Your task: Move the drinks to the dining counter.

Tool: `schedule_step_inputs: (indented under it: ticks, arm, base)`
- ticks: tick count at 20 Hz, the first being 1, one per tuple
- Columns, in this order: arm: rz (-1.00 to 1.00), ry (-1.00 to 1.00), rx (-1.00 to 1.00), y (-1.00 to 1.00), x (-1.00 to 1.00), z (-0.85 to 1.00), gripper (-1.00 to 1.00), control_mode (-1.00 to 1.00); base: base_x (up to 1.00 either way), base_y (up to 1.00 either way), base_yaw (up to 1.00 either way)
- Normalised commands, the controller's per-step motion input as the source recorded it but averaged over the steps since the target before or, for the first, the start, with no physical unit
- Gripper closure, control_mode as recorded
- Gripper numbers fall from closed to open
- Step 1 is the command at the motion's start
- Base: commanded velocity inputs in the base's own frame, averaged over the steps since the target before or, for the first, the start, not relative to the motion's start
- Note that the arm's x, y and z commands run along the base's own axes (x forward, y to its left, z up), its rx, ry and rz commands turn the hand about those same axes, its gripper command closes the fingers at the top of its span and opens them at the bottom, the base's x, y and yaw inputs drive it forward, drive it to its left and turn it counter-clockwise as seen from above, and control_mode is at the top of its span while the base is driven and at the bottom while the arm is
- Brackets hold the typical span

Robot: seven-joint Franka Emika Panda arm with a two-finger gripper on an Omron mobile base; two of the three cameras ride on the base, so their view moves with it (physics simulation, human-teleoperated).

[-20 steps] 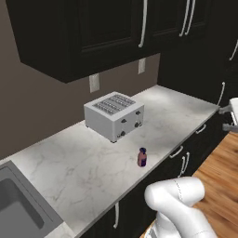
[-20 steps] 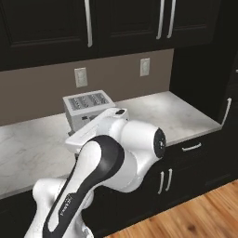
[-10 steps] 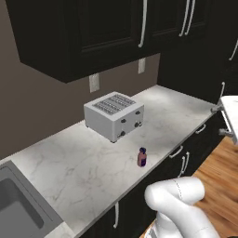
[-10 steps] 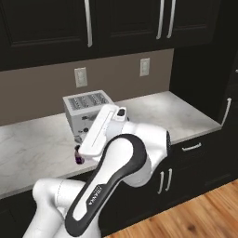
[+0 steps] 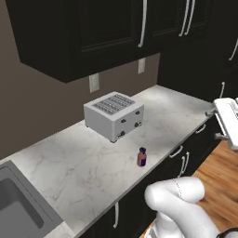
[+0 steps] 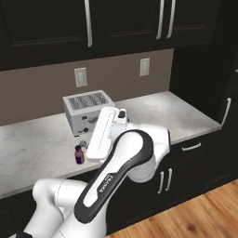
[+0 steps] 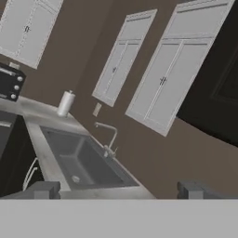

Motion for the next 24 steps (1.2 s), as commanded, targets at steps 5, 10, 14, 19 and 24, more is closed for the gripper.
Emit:
schedule_step_inputs:
  ticks: [5, 10, 14, 19, 24]
  arm:
    - [-0.02, 0.0, 0.0, 0.11, 0.3, -0.31, -1.0, -1.0]
    - [-0.07, 0.03, 0.0, 0.24, 0.24, -0.45, -1.0, -1.0]
    - [-0.06, 0.15, 0.0, 0.32, 0.34, -0.69, -1.0, -1.0]
    - [-0.03, 0.21, 0.03, 0.11, 0.25, -0.53, -1.0, -1.0]
    - [0.0, 0.36, 0.12, 0.0, 0.05, -0.37, -1.0, -1.0]
  base:
    - [0.0, 0.0, 0.0]
    - [0.0, 0.0, 0.0]
    - [0.0, 0.0, 0.0]
    - [0.0, 0.0, 0.0]
    - [0.0, 0.0, 0.0]
